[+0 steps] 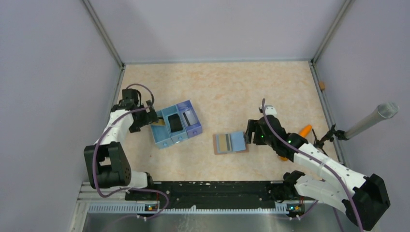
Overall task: Put the credit cards into the card holder
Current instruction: Pick up the credit card from the storage box.
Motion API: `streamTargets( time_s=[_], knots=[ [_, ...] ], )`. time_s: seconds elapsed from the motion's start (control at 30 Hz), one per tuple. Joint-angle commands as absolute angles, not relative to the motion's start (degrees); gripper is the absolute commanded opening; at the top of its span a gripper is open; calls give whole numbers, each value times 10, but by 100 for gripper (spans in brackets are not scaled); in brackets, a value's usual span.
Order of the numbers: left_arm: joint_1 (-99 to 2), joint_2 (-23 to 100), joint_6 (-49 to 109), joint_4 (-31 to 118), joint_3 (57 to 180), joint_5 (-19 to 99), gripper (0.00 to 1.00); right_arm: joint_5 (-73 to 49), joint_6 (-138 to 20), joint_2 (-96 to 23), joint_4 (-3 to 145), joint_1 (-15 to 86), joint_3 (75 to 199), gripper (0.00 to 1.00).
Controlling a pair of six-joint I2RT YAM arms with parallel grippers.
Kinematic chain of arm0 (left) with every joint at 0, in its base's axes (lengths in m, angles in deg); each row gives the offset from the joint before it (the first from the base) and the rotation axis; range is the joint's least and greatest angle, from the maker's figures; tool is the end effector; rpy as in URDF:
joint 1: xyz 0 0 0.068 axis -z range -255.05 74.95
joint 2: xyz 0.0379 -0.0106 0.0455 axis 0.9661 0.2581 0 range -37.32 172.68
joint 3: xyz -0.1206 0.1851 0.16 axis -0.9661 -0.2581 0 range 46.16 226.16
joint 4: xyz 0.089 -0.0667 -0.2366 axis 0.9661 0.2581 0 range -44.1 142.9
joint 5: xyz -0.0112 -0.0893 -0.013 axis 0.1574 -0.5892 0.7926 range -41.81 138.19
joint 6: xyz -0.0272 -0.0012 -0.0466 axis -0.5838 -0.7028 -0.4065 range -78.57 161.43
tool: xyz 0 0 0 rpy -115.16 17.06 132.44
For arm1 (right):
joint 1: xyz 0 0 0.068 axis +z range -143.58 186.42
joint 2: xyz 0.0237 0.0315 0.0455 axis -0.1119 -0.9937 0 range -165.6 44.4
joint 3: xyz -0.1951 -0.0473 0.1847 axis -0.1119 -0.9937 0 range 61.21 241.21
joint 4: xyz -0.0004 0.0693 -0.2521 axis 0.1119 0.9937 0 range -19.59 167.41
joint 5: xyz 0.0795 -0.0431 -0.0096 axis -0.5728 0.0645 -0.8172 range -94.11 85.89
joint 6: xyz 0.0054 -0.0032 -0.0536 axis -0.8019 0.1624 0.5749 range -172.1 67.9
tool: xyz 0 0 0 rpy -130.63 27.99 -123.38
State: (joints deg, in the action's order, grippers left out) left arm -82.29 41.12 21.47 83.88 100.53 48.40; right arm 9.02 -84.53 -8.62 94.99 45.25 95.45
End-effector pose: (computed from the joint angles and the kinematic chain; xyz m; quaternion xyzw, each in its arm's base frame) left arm 0.2645 0.0338 0.2301 -0.2287 0.9430 -0.0250 0.2403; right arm 0.1543 0.1138 0.2276 -0.0058 0.9134 0.1438 0.3808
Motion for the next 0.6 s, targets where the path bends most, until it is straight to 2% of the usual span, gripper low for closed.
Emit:
streamTargets(
  time_s=[0.0, 0.2, 0.4, 0.57],
  knots=[
    [-824, 439, 254, 829, 1044, 443, 99, 77, -834, -74, 921, 442, 949, 71],
    [-834, 481, 255, 844, 1055, 449, 99, 71, -835, -75, 919, 441, 946, 70],
    [-859, 458, 253, 837, 1038, 446, 99, 61, -840, -77, 906, 440, 941, 70],
    [-870, 450, 255, 840, 1034, 445, 95, 56, -842, -80, 905, 440, 942, 70]
  ],
)
